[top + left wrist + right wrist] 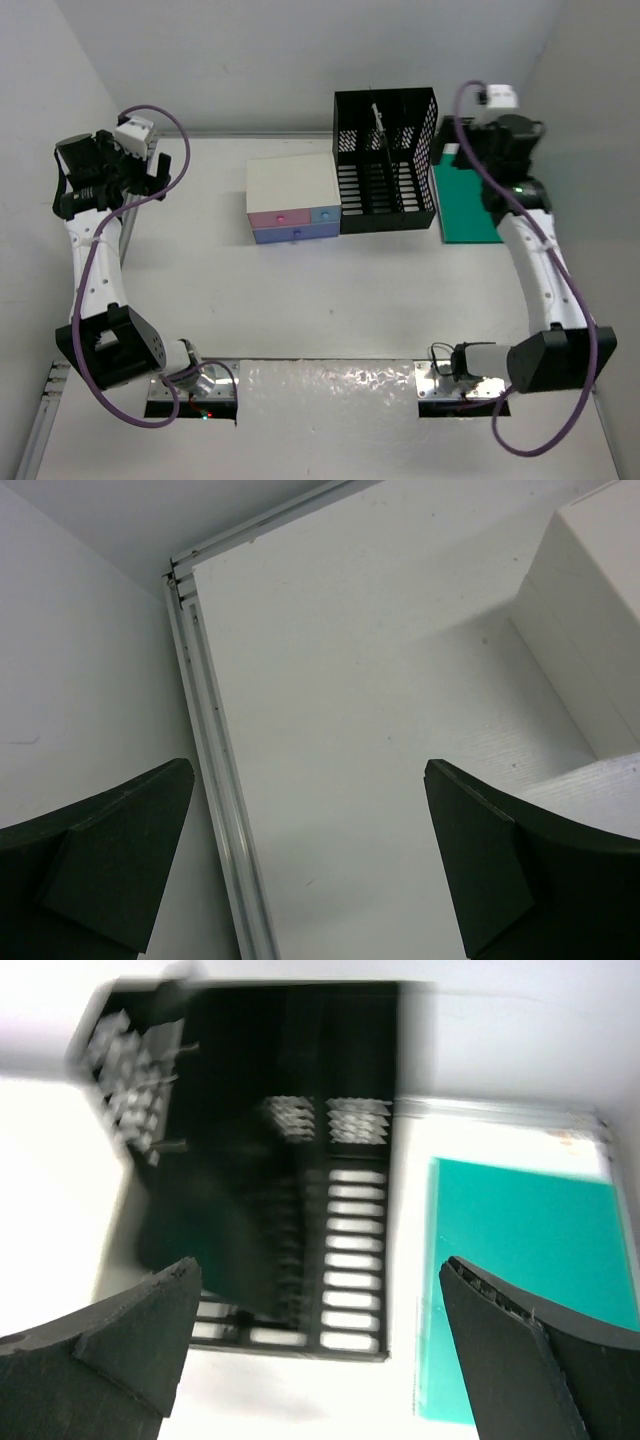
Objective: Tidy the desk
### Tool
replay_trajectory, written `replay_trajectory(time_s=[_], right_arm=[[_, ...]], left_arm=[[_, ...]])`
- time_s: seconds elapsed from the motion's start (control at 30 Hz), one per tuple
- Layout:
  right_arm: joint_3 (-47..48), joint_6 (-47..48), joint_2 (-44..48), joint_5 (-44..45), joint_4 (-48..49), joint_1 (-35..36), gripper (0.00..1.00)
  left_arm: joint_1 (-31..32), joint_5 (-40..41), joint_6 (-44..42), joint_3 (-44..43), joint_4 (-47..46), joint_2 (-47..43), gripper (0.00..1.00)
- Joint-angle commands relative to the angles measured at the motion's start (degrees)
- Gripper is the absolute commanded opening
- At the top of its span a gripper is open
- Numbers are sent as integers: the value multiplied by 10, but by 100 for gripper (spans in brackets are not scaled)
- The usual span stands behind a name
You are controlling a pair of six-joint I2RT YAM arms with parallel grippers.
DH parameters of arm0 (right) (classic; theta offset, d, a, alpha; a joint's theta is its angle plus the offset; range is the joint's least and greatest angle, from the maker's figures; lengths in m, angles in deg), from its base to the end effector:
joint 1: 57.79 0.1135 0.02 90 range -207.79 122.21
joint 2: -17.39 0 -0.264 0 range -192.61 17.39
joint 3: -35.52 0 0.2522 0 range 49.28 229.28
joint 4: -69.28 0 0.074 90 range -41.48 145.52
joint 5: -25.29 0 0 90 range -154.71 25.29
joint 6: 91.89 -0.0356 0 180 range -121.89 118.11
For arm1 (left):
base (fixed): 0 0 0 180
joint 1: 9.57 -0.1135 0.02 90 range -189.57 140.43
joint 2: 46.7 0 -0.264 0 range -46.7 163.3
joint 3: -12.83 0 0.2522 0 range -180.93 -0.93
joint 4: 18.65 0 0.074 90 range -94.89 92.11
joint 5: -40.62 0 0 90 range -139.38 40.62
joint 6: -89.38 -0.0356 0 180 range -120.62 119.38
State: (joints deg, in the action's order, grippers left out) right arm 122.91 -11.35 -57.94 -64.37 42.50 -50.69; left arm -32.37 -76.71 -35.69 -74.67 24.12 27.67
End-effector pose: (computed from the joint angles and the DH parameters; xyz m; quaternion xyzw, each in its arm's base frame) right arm 0.3035 0.0376 0.3937 0.0181 0.7917 0.0856 0.6047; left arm 0.2702 0.0959 0.3728 0.2079 0.8225 0.0576 0.5263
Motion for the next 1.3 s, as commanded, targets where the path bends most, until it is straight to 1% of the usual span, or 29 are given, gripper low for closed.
replay_trajectory(time_s=[0.0, 0.03, 0.07, 0.13, 0.17, 0.2, 0.23, 0.33, 0.37, 0.4, 0.43, 0.47, 0.5, 0.57, 0.6, 0.63, 0.7, 0.73, 0.8, 0.83, 0.87, 0.93, 1.0, 1.13, 1.27], right_arm=[[-31, -109, 33, -136, -85, -137, 99], [-51, -131, 48, -160, -70, -206, 99], [-68, -147, 53, -175, -56, -232, 99], [-96, -160, 55, -150, -46, -278, 99], [-101, -159, 52, -116, -50, -284, 99], [-114, -164, 48, -114, -50, -296, 99], [-138, -172, 42, -130, -34, -299, 99], [-193, -232, 38, -151, 11, -303, 99], [-242, -252, 39, -146, 53, -302, 99], [-271, -298, 43, -132, 75, -302, 97], [-303, -325, 50, -120, 105, -303, 93], [-369, -376, 67, -103, 173, -304, 92], [-399, -398, 74, -100, 205, -306, 79], [-461, -447, 80, -104, 275, -314, 66], [-474, -457, 78, -106, 292, -317, 53], [-495, -477, 70, -108, 318, -320, 49], [-518, -496, 57, -122, 362, -330, 46], [-539, -516, 37, -132, 428, -334, 46], [-552, -535, 8, -154, 481, -334, 43], [-556, -546, -8, -164, 540, -334, 41], [-559, -554, -39, -172, 566, -334, 39], [-569, -567, -64, -178, 625, -334, 39], [-569, -568, -87, -177, 622, -334, 41], [-575, -556, -97, -150, 586, -334, 48], [-577, -537, -101, -140, 601, -334, 52]], left_arm=[[12, -24, 9, -7, -14, -1, 100], [14, -25, 14, -9, -11, 0, 100], [24, -25, 14, -10, -6, 0, 100], [36, -27, 13, -14, 9, 0, 100], [48, -24, 11, -15, 14, 0, 100], [52, -21, 12, -15, 19, -3, 100], [60, -17, 12, -15, 21, -5, 100], [74, -10, 14, -15, 24, -8, 100], [77, -5, 15, -15, 25, -11, 100], [80, -4, 18, -16, 25, -12, 100], [88, -3, 18, -16, 26, -12, 100], [92, 0, 20, -16, 30, -14, 100], [101, 3, 20, -15, 32, -15, 100], [111, 10, 19, -11, 34, -18, 100], [117, 12, 19, -9, 34, -18, 100], [120, 18, 18, -7, 32, -19, 100], [124, 20, 18, 0, 29, -20, 100], [125, 21, 19, 3, 24, -20, 100], [128, 25, 21, 12, 15, -19, 100], [129, 28, 21, 17, 6, -19, 100], [130, 31, 21, 18, 3, -18, 100], [131, 37, 22, 16, 0, -12, 100], [135, 41, 21, 14, -1, -6, 100], [138, 46, 26, 6, -3, 0, 100], [146, 49, 33, 0, -5, 3, 100]])
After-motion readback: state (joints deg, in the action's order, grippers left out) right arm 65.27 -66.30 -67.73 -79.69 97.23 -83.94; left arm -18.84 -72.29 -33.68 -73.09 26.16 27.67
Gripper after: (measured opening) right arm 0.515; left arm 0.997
